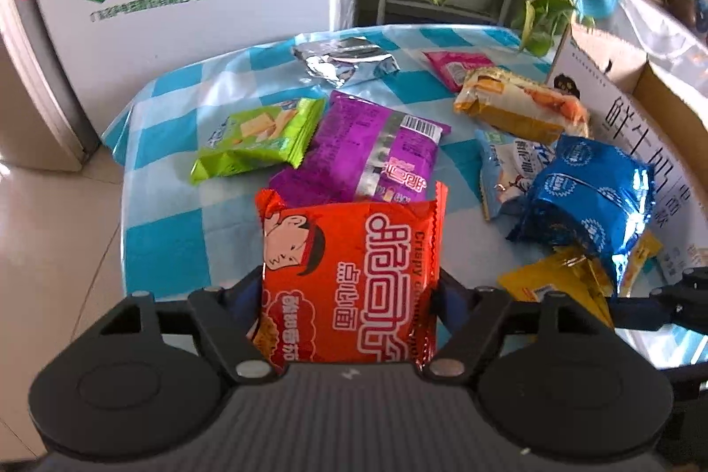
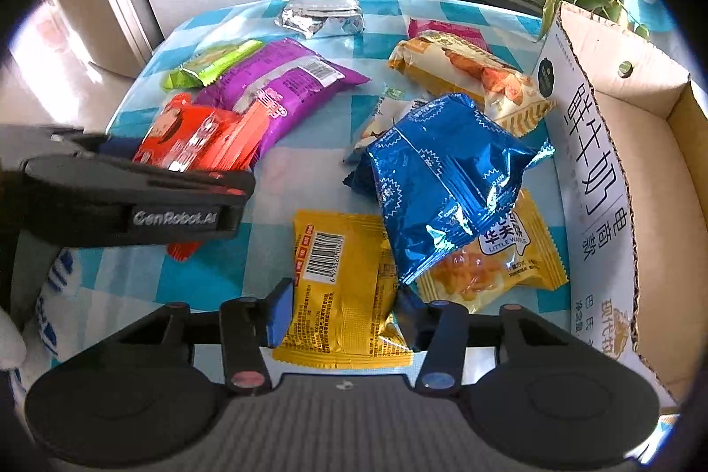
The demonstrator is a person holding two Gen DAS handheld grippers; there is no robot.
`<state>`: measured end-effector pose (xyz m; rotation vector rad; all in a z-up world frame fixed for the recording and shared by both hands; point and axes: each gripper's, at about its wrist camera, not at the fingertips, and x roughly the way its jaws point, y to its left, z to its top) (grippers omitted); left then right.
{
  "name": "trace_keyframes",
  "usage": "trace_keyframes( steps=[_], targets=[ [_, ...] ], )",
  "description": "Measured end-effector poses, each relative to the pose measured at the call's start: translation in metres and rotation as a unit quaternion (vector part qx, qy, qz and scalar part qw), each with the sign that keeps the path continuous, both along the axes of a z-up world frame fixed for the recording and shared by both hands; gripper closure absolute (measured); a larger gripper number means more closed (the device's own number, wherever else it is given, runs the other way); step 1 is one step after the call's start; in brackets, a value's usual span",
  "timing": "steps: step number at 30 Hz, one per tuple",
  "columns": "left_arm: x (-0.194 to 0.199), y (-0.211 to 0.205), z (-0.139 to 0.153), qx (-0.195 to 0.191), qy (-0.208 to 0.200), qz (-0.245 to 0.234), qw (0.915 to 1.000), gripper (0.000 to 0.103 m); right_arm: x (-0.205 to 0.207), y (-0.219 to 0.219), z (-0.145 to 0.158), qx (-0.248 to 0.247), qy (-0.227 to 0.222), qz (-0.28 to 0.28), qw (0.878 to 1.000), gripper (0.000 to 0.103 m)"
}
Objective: Organize snacks
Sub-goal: 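Lift the red cracker bag with the left gripper while the right gripper grasps the yellow packet, then carry both packets over the cardboard box and open both grippers to drop them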
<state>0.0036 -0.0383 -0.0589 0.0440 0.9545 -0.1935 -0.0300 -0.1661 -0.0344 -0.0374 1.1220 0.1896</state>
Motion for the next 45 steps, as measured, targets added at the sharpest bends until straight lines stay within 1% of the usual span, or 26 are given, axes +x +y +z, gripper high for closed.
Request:
trace_keyframes(
  steps=[2, 5, 10, 13, 17, 21, 30, 35, 40, 45],
  targets=[
    [-0.007, 0.003, 0.004, -0.006, -0.008, 0.005, 0.9999, 0.027, -0.002, -0.001, 0.004, 0.005, -0.005, -0.001, 1.0, 0.049],
    [-0.02, 0.004, 0.012, 0.003, -0.03, 0.009, 0.9995, 0.027, -0.005, -0.004, 0.01, 0.012, -0.012, -0.003, 1.0, 0.049],
    [-0.039, 0.011, 0.019, -0.016, -0.045, 0.025, 0.9985, 0.027, -0.012, -0.004, 0.02, 0.018, -0.029, 0.003, 0.999, 0.049],
    [-0.05, 0.014, 0.017, -0.014, -0.046, 0.032, 0.9983, 0.027, -0.017, -0.005, 0.026, 0.026, -0.038, 0.009, 0.999, 0.049],
    [-0.059, 0.022, 0.013, -0.02, -0.037, 0.045, 0.9981, 0.027, -0.023, -0.005, 0.033, 0.042, -0.048, 0.014, 0.998, 0.049],
    [-0.065, 0.024, 0.012, -0.015, -0.038, 0.049, 0.9979, 0.027, -0.03, -0.005, 0.035, 0.056, -0.05, 0.015, 0.997, 0.049],
    [-0.072, 0.024, 0.008, -0.021, -0.03, 0.056, 0.9978, 0.027, -0.042, -0.003, 0.037, 0.057, -0.053, 0.027, 0.997, 0.049],
    [-0.076, 0.022, 0.013, -0.024, -0.035, 0.059, 0.9974, 0.027, -0.042, -0.01, 0.052, 0.071, -0.077, 0.022, 0.994, 0.049],
    [-0.077, 0.016, 0.032, -0.029, -0.055, 0.058, 0.9964, 0.027, -0.041, -0.03, 0.081, 0.095, -0.119, 0.015, 0.988, 0.049],
    [-0.076, 0.004, 0.052, -0.036, -0.076, 0.051, 0.9951, 0.027, -0.038, -0.057, 0.103, 0.098, -0.151, -0.011, 0.984, 0.049]
  ],
)
